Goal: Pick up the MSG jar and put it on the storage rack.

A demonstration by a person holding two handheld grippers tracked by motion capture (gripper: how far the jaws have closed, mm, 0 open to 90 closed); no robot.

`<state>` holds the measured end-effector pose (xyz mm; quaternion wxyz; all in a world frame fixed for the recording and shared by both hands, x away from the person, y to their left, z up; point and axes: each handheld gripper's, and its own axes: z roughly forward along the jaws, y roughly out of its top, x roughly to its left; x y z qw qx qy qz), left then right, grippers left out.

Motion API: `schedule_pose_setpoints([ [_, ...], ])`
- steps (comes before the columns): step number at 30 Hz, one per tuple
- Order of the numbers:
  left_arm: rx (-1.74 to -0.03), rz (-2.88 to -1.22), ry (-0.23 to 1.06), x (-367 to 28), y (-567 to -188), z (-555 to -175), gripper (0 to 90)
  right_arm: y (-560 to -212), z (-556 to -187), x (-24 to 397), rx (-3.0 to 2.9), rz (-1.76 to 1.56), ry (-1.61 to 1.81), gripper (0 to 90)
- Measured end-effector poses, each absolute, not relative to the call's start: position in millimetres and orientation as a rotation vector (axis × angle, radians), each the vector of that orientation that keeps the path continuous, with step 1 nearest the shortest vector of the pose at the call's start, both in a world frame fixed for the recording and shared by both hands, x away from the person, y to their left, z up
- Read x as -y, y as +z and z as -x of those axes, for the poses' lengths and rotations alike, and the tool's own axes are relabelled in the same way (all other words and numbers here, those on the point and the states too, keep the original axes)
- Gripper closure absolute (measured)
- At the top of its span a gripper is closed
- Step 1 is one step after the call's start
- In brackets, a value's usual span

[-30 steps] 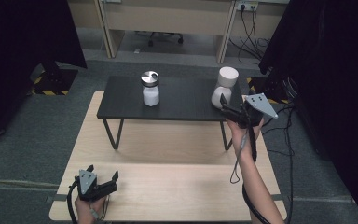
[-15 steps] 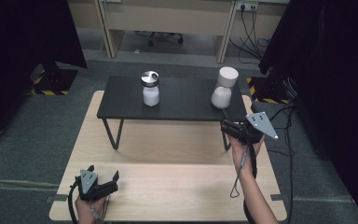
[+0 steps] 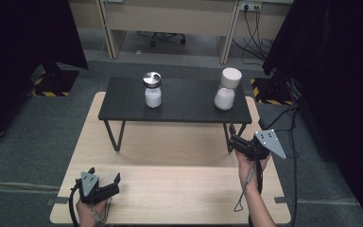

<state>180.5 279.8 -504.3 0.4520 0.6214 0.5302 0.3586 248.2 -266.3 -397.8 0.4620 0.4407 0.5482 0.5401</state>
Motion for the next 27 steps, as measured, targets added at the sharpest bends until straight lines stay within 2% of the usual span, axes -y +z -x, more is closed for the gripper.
schedule_pose_setpoints([
  [27, -1.308, -1.551, 0.896, -278, -504, -181, 0.0, -452, -220, 274, -1.354, -1.115, 1.275, 0.2],
])
